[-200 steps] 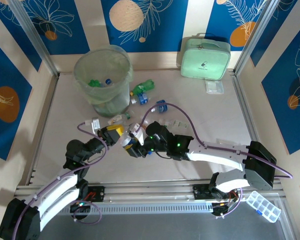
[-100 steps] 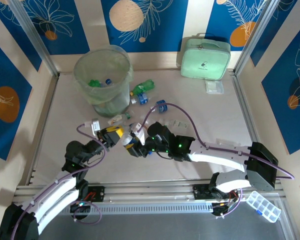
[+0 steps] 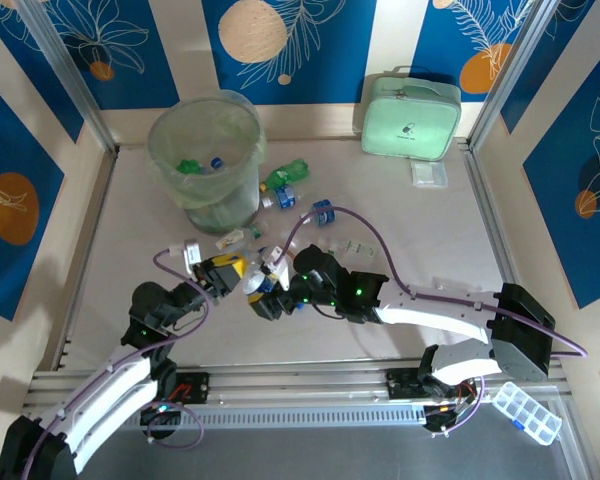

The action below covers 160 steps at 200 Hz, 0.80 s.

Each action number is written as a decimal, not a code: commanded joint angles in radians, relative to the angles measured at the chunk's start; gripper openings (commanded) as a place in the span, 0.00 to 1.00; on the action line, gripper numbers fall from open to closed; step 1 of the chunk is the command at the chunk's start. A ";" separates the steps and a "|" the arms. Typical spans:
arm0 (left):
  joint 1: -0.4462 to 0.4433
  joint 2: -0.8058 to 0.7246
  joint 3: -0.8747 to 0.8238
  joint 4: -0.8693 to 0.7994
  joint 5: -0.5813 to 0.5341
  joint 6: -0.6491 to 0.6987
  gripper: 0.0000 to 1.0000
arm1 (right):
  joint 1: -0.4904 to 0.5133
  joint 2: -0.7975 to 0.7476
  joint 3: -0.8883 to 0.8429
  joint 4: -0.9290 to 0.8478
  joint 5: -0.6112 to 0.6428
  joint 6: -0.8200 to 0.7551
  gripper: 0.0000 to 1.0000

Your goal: Put the plastic bottles in the bin

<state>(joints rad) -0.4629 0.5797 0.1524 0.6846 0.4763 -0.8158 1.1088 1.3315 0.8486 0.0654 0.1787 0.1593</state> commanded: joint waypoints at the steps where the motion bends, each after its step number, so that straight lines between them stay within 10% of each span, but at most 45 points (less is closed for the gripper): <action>1: -0.011 -0.077 0.083 -0.208 -0.072 0.065 0.00 | 0.008 -0.013 -0.015 0.022 0.083 0.001 0.93; 63: -0.011 -0.228 0.396 -0.816 -0.492 0.188 0.00 | 0.068 0.002 -0.056 0.107 0.285 -0.026 0.96; 160: 0.008 0.347 1.158 -1.058 -0.733 0.241 0.00 | 0.091 -0.108 -0.163 0.255 0.625 -0.024 0.96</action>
<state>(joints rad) -0.4660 0.8131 1.1156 -0.3073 -0.1780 -0.6159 1.2114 1.2789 0.6987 0.2478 0.6937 0.1238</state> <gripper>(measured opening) 0.286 0.963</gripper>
